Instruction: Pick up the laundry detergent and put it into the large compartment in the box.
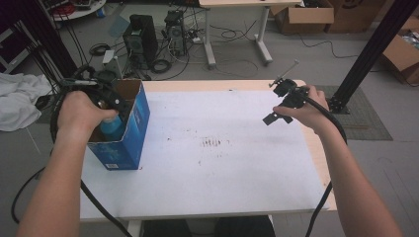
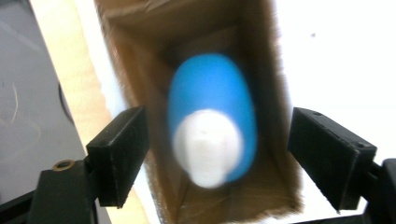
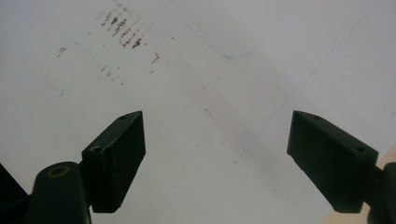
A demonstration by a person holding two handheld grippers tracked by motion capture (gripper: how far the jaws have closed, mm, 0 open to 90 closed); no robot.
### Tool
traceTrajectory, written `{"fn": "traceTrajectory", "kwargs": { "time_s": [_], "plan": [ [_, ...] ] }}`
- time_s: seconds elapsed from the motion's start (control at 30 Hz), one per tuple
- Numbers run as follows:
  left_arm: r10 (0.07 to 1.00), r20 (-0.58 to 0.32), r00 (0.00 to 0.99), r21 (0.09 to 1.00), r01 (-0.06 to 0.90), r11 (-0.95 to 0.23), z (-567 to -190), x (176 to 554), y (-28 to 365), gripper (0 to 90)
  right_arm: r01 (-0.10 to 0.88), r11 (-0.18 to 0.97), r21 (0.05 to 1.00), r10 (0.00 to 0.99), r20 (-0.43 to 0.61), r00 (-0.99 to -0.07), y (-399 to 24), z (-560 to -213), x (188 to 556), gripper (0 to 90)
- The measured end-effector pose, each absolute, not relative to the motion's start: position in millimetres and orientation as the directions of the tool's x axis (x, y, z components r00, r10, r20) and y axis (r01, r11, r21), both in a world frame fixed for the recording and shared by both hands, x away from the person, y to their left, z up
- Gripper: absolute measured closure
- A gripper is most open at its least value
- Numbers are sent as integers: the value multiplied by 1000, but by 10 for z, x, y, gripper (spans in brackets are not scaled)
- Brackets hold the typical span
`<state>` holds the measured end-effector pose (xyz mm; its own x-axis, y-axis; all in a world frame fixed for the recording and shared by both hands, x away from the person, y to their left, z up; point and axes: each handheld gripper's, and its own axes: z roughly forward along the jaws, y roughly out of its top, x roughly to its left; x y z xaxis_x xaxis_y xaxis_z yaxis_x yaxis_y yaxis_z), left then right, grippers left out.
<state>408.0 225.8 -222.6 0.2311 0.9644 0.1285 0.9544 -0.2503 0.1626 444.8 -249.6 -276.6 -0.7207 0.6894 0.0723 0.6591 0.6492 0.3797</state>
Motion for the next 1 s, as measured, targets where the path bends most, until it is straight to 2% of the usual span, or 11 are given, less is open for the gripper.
{"fn": "traceTrajectory", "kwargs": {
  "time_s": [0.2,0.53,1.0],
  "plan": [
    [939,115,324,202,918,-341,-2088,4025,2033,199,655,651,383,688,65,-722,-2480,-2723,4442,193],
    [856,71,512,253,821,-512,-2029,3936,1416,184,663,647,377,698,56,-714,-2495,-2660,4428,185],
    [713,64,698,228,685,-692,-2427,3886,573,171,662,656,364,693,57,-718,-2511,-2661,4483,183]
  ]
}}
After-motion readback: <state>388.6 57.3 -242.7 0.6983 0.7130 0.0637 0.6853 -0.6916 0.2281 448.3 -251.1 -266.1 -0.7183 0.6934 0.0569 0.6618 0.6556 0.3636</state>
